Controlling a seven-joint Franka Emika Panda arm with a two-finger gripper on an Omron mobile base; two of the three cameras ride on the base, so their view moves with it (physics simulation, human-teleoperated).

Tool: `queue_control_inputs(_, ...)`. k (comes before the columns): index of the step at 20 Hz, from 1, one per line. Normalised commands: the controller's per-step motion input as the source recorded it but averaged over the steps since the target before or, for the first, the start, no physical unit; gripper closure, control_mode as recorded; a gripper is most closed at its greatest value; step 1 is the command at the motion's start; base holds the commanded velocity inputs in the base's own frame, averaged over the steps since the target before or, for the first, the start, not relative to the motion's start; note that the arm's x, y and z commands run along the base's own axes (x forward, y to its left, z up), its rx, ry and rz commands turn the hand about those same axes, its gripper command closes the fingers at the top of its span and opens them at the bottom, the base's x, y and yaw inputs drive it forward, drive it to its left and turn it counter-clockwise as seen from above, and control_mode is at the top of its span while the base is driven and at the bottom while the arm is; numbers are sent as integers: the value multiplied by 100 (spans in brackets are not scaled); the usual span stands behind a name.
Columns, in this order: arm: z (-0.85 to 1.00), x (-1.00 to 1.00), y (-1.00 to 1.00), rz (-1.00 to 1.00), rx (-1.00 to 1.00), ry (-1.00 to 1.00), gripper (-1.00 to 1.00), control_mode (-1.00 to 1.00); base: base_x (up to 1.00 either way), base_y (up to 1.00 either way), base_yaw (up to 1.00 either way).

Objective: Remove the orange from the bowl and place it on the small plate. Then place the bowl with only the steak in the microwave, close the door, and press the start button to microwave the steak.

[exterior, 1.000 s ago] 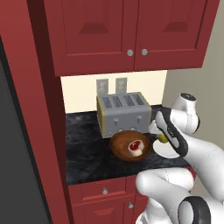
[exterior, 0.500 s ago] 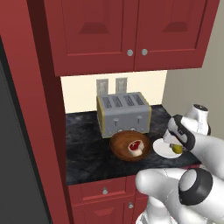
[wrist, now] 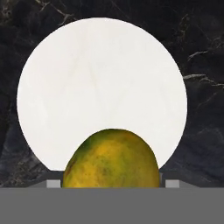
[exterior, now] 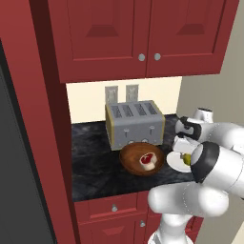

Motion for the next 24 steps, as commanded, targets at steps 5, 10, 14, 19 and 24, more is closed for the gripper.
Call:
queue_control_inputs(5,-40,18,-1,0,1,5,100,-100,0,0,0)
queue_control_inputs(10,-33,22,0,0,0,2,-100,-100,0,0,0)
queue_control_inputs(14,-6,4,0,0,0,0,-100,-100,0,0,0)
queue_control_inputs(19,34,-11,0,0,0,-3,-100,-100,0,0,0)
queue_control_inputs(24,70,-16,7,0,-5,-10,-100,-100,0,0,0)
